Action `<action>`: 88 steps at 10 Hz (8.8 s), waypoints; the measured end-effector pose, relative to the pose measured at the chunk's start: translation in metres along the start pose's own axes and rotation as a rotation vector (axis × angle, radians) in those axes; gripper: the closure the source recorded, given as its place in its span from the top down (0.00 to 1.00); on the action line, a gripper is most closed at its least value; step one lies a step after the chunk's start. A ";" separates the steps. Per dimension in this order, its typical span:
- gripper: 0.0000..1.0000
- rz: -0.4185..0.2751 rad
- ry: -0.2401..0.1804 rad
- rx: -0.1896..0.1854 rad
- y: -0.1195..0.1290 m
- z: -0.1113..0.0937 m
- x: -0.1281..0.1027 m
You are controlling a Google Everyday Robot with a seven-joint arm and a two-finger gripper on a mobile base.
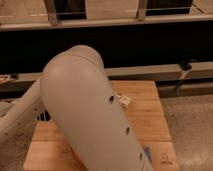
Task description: Place the eraser in the ceramic cup
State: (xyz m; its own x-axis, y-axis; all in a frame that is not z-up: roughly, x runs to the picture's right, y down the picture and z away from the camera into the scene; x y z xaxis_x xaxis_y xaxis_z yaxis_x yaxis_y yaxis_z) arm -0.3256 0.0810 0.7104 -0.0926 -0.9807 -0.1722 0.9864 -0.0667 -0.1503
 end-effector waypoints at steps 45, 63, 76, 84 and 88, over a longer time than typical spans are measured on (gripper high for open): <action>0.00 0.095 -0.054 -0.060 0.100 0.112 0.088; 0.00 0.050 0.050 -0.096 0.095 0.123 0.076; 0.00 0.060 0.060 -0.095 0.100 0.139 0.062; 0.00 0.100 0.069 -0.072 0.099 0.140 0.052; 0.00 0.113 0.070 -0.069 0.099 0.139 0.049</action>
State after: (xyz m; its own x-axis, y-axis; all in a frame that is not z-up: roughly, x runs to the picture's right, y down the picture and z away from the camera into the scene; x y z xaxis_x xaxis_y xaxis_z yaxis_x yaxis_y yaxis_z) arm -0.2133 0.0011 0.8226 0.0071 -0.9658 -0.2593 0.9796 0.0588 -0.1920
